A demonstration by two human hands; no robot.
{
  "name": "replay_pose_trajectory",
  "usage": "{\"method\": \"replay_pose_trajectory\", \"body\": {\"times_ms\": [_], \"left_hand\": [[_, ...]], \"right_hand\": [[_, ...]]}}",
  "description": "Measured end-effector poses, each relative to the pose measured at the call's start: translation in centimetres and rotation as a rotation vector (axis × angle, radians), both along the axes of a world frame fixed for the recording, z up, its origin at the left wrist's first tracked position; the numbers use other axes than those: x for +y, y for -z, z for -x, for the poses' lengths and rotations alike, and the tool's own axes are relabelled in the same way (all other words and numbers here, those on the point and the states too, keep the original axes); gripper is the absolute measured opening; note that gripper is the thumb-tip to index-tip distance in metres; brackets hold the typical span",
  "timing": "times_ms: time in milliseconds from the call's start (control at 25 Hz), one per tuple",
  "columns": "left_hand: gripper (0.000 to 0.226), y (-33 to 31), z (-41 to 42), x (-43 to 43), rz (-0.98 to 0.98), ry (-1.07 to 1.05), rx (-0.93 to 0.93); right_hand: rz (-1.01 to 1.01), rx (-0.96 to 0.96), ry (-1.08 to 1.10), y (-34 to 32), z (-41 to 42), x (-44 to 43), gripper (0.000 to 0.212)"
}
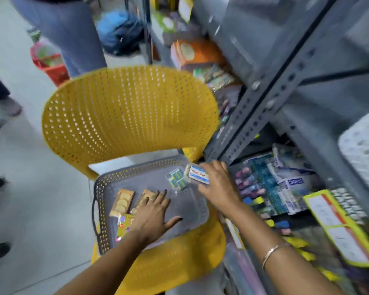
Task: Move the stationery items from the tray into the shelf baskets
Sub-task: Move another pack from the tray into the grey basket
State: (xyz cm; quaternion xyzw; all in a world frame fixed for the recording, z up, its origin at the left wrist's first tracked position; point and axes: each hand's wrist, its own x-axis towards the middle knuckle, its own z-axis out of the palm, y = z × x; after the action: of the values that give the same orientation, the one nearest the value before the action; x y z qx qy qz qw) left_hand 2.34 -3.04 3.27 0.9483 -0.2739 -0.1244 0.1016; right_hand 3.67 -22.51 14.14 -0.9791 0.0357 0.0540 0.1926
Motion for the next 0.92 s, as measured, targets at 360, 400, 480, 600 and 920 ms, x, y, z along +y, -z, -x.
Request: {"method": "replay_pose_trajectory", "body": {"times_ms": [360,400,480,600,920], "left_hand": [[0.066,-22.1,-6.3,-8.2,0.320,0.237,-0.298],[0.065,-24.2,-6.1,-10.0,0.360,0.258,-0.315],[0.062,-28.1,-4.6,-14.2,0.468,0.346,-0.360],[0.054,-33.0,0.7,-20.7,0.653,0.541,-0.366],[0.071,-35.9,26.4,-29.7,0.777,1.071,-0.270]], "right_hand": [[0.026,-0.323,0.245,-26.3,6.1,-2.8,0.051],[0.023,-0.338,0.277,-28.3,7.6,-3.8,0.047],[0.032,-0.368,0.364,-32.3,11.6,-6.6,0.046],[0.105,-0.393,0.546,-36.1,19.4,-11.5,0.047],[0.176,-0.150,1.093,-34.7,46.9,-19.7,0.059]]}}
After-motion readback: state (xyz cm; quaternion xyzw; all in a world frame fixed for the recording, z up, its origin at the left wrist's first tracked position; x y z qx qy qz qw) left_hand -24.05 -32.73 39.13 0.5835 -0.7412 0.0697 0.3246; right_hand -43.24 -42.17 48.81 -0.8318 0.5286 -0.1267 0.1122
